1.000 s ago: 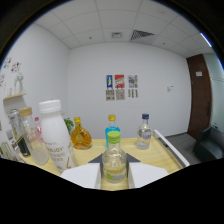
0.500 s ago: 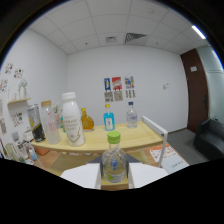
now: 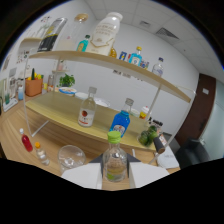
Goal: Make me a cup of Vodka Sunrise.
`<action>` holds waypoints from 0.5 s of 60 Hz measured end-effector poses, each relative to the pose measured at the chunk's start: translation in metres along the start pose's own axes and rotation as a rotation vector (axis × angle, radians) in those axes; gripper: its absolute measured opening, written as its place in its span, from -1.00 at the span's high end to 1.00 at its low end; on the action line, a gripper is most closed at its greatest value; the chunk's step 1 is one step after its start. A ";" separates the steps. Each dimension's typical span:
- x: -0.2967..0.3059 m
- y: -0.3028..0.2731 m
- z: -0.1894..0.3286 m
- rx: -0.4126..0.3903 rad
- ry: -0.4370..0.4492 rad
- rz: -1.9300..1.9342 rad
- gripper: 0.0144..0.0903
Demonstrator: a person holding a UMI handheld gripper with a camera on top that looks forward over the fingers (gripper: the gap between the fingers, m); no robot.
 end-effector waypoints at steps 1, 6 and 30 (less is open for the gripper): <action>0.002 -0.001 0.000 -0.001 0.009 -0.040 0.44; 0.006 -0.008 0.002 0.009 0.049 -0.242 0.44; 0.001 -0.036 0.008 0.044 0.207 -1.258 0.44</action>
